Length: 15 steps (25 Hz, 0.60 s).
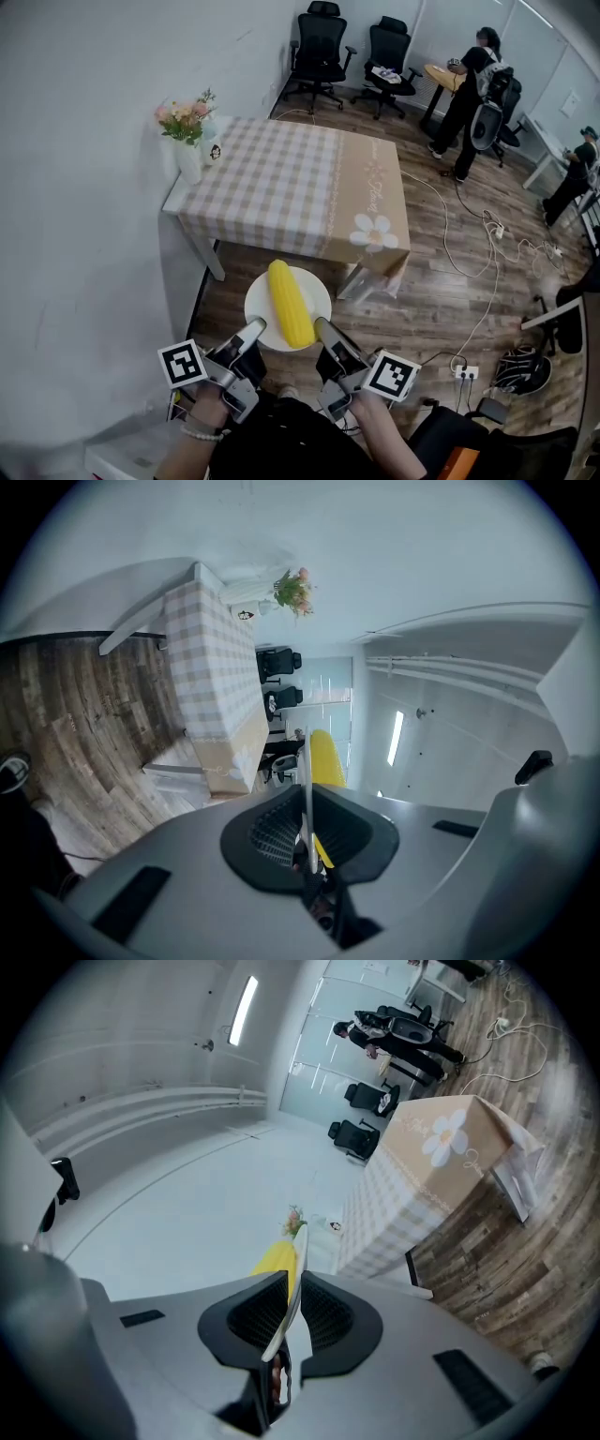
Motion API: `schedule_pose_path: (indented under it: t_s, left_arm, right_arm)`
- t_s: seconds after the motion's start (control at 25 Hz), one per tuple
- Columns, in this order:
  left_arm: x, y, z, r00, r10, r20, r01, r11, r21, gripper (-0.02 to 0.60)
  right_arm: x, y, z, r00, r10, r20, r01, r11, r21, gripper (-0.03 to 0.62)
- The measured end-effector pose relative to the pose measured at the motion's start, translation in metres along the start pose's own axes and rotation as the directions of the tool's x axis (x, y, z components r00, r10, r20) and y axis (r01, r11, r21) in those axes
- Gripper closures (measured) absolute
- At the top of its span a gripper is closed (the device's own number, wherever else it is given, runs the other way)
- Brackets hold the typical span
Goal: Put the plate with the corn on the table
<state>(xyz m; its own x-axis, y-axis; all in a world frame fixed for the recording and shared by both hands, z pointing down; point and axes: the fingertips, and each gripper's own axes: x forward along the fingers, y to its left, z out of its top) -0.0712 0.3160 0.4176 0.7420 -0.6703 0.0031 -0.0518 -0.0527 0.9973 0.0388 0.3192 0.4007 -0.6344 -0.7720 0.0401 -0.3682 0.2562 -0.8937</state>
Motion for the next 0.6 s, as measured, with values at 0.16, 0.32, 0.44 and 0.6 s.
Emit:
schedule_pose_path:
  t_s: [0.16,0.32,0.44,0.6]
  left_arm:
    - [-0.001,-0.001,-0.014,1.000,0.007,0.017,-0.007,1.000,-0.002,0.554]
    - [0.000,-0.001,-0.023,0.999,0.001,0.034,-0.001,1.000,-0.006,0.554]
    - [0.000,0.001,-0.028,0.999,0.008,0.038,-0.008,1.000,-0.005,0.554]
    - [0.001,0.003,-0.029,0.999,0.012,0.040,-0.012,1.000,0.004,0.554]
  right_arm:
    - [-0.012,0.000,0.002,1.000,0.010,-0.010,-0.010,1.000,-0.009,0.522]
    - [-0.019,-0.001,0.004,1.000,0.014,-0.021,-0.014,1.000,-0.019,0.522]
    - [-0.023,-0.003,0.004,1.000,0.017,-0.022,-0.017,1.000,-0.021,0.522]
    - [-0.025,-0.006,0.004,1.000,0.015,-0.025,-0.015,1.000,-0.015,0.522]
